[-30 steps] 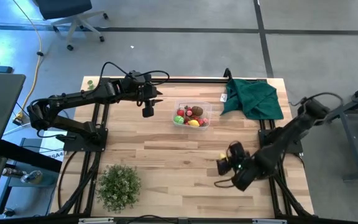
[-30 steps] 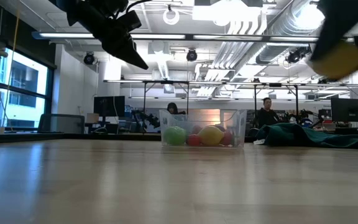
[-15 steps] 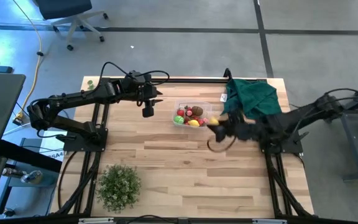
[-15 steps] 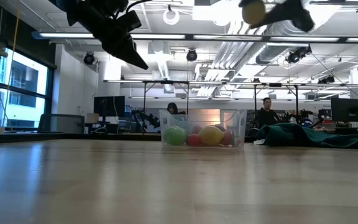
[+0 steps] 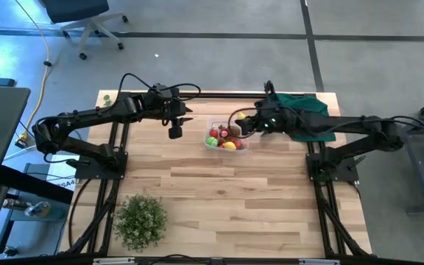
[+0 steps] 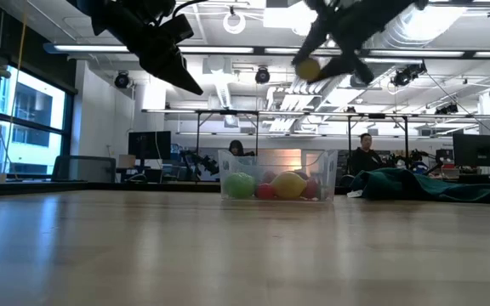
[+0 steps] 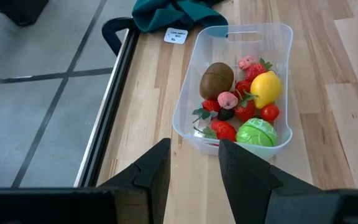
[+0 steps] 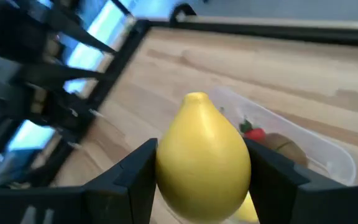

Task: Pick and placing Produce into tupperware
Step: Put the yellow lemon into the transparent bin

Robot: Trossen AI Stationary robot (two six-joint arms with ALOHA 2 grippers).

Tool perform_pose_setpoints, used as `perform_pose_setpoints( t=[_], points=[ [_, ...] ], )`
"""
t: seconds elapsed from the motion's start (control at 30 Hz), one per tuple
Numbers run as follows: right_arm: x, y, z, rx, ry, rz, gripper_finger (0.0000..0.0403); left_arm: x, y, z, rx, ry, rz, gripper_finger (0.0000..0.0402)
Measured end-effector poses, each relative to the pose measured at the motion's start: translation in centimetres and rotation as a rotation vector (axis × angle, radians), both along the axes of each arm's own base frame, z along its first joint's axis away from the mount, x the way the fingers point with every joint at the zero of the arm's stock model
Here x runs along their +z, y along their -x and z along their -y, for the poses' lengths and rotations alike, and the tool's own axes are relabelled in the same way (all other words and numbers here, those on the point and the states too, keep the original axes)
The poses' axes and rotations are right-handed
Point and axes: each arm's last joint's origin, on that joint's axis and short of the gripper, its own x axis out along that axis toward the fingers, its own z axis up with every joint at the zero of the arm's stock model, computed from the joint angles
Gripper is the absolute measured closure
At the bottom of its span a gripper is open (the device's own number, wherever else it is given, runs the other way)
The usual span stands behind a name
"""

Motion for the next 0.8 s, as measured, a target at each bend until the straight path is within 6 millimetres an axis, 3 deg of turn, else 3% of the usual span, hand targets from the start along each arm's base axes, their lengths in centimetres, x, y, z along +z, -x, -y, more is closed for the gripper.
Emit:
perform_pose_setpoints(
  t=[0.33, 0.8],
  points=[
    [-5.5, -2.6, 3.9, 0.139, -0.047, -0.223, 0.0214, 0.0, 0.0, 0.0, 0.000, 0.000, 0.000, 0.0277],
    [-12.0, -4.1, 5.6, 0.411, 0.053, -0.525, 0.0214, 0.0, 0.0, 0.0, 0.000, 0.000, -0.001, 0.0277]
  ],
)
